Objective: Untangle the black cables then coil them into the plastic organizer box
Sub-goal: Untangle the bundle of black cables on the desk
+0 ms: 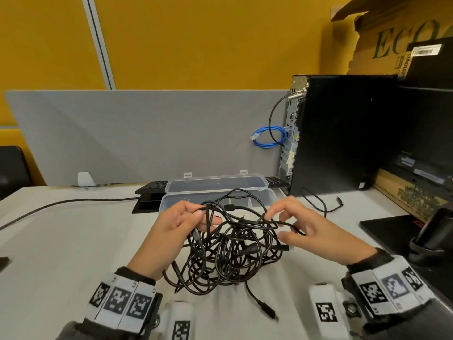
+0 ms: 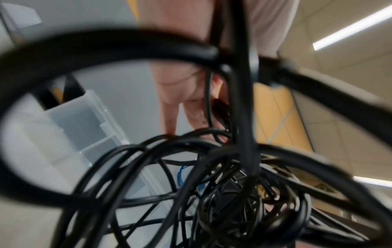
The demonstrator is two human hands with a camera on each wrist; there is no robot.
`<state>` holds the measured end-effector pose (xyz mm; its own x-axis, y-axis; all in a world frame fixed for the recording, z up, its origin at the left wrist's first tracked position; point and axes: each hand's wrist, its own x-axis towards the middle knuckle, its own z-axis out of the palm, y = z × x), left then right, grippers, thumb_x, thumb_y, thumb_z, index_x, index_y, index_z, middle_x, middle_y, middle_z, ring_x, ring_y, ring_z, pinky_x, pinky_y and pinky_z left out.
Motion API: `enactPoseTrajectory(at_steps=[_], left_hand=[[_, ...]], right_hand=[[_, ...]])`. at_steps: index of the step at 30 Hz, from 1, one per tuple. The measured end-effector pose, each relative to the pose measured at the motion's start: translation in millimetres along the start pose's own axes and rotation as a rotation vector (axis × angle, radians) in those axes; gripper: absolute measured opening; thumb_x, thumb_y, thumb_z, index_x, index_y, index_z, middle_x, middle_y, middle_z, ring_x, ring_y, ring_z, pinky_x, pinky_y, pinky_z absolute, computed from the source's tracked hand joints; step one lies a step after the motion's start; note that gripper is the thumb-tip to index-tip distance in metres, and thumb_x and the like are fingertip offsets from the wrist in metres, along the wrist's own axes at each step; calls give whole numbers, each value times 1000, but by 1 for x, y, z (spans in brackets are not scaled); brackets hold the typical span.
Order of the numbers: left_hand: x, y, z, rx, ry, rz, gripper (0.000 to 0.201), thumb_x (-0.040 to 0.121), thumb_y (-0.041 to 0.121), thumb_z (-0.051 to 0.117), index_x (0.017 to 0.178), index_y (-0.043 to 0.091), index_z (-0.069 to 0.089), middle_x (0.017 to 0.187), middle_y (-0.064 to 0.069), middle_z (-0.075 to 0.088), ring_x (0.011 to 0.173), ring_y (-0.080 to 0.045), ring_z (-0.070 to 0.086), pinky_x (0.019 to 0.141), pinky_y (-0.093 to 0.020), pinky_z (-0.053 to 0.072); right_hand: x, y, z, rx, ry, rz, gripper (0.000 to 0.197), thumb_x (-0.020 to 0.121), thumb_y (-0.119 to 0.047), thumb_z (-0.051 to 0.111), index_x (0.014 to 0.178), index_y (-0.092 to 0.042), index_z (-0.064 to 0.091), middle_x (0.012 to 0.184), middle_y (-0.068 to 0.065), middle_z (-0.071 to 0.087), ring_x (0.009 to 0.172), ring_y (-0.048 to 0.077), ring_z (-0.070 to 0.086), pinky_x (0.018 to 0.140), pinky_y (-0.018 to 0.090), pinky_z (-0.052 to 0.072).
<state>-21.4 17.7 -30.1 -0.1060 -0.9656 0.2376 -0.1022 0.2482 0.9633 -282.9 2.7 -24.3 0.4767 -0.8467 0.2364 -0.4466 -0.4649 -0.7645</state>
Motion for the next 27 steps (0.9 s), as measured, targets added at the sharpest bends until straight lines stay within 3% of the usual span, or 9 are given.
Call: enactPoseTrajectory(at_steps=[4, 7, 11, 15, 18, 20, 22, 24, 27], left_hand=[[-2, 5, 3, 138, -7, 88, 13, 96, 13, 44, 88, 6, 51, 84, 1, 75, 76, -9, 69, 65, -16, 50], [-3, 3, 6, 284, -13, 200, 16, 92, 32, 49, 83, 19, 52, 77, 12, 66, 73, -4, 59, 70, -19, 45], [-2, 5, 2, 314, 22, 285, 21, 82, 49, 44, 76, 30, 50, 72, 16, 49, 71, -7, 44, 71, -24, 42], [-4, 23, 4, -226, 78, 223, 9, 88, 23, 53, 80, 19, 50, 53, 11, 36, 48, -6, 33, 52, -16, 38], [-3, 35, -20, -666, 215, 187, 14, 90, 19, 43, 76, 19, 47, 50, 10, 27, 38, -2, 23, 37, -14, 21], [2, 30, -36, -712, 337, 132, 24, 96, 16, 39, 74, 19, 48, 52, 8, 27, 38, -2, 24, 37, -15, 19], [14, 19, -38, -463, 443, 60, 19, 97, 13, 39, 82, 19, 49, 59, 6, 38, 46, -9, 39, 41, -18, 35], [21, 15, -30, 129, 515, 86, 14, 95, 17, 43, 106, 19, 52, 91, -2, 55, 87, -26, 57, 75, -34, 50], [22, 25, -11, 1035, 344, 266, 55, 94, 45, 38, 142, 22, 26, 146, -3, 28, 137, -21, 24, 113, -52, 16]], right_hand=[[5, -35, 4, -21, 147, -153, 35, 81, -52, 47, 115, -46, 48, 123, -27, 46, 119, -7, 43, 91, 14, 39], [21, -56, 34, -302, -18, -232, 34, 90, -52, 44, 122, -42, 44, 126, -27, 46, 122, -7, 38, 105, 30, 34], [39, -59, 45, -445, 98, -178, 21, 89, -54, 37, 91, -39, 51, 89, -14, 48, 92, 5, 44, 93, 41, 38], [47, -48, 37, -405, -57, -11, 21, 87, -42, 52, 67, -38, 50, 89, -6, 46, 91, 11, 45, 96, 43, 36], [41, -32, 14, -418, -51, 56, 22, 88, -37, 54, 66, -36, 51, 94, -6, 48, 94, 11, 45, 95, 42, 39], [34, -22, 1, -493, -15, 103, 18, 91, -40, 49, 73, -38, 55, 100, -9, 48, 101, 10, 41, 96, 41, 38], [29, -17, 0, -671, 22, 75, 21, 94, -39, 42, 85, -31, 59, 109, -10, 44, 105, 8, 34, 95, 37, 36], [27, -20, 10, -783, 76, -37, 24, 96, -33, 41, 89, -21, 61, 114, -8, 44, 107, 9, 34, 91, 31, 34], [30, -28, 23, -758, 155, -207, 26, 95, -29, 40, 86, -15, 60, 110, -3, 51, 105, 13, 43, 86, 29, 36]])
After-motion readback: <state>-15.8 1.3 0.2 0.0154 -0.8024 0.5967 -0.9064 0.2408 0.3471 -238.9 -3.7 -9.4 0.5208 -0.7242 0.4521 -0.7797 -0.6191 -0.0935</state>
